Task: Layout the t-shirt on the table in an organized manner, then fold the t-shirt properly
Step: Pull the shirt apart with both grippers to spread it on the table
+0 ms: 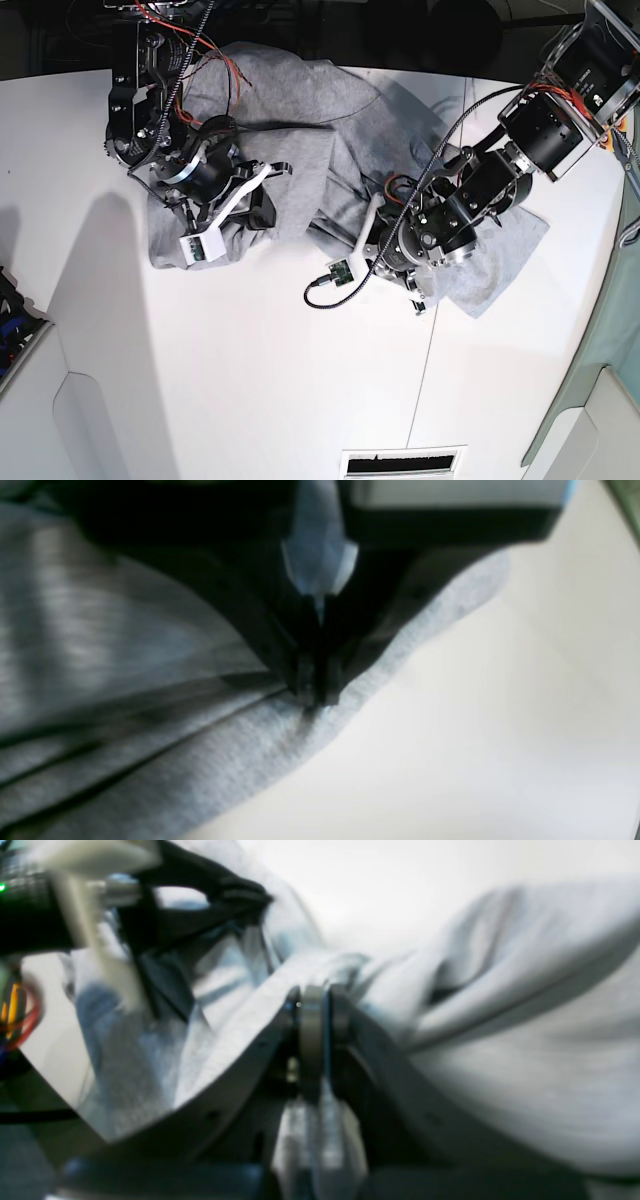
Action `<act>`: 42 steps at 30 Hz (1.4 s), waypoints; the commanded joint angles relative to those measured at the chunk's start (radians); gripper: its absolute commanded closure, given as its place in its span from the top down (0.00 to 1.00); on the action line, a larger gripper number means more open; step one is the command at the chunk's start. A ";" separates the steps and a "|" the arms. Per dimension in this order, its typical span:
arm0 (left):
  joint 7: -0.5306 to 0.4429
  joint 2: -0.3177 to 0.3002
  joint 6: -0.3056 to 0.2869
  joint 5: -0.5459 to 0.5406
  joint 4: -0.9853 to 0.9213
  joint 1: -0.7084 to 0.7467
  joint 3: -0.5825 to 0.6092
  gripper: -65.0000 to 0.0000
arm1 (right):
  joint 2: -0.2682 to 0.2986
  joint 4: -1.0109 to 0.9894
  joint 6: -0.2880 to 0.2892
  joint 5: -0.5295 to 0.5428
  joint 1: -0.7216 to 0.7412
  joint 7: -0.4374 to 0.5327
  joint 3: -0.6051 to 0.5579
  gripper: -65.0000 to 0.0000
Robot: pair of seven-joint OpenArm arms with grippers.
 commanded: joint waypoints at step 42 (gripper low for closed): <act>0.177 -0.082 -0.014 -0.217 -0.077 -0.261 -0.010 0.28 | 0.017 0.275 0.044 0.196 -0.130 0.016 0.266 0.42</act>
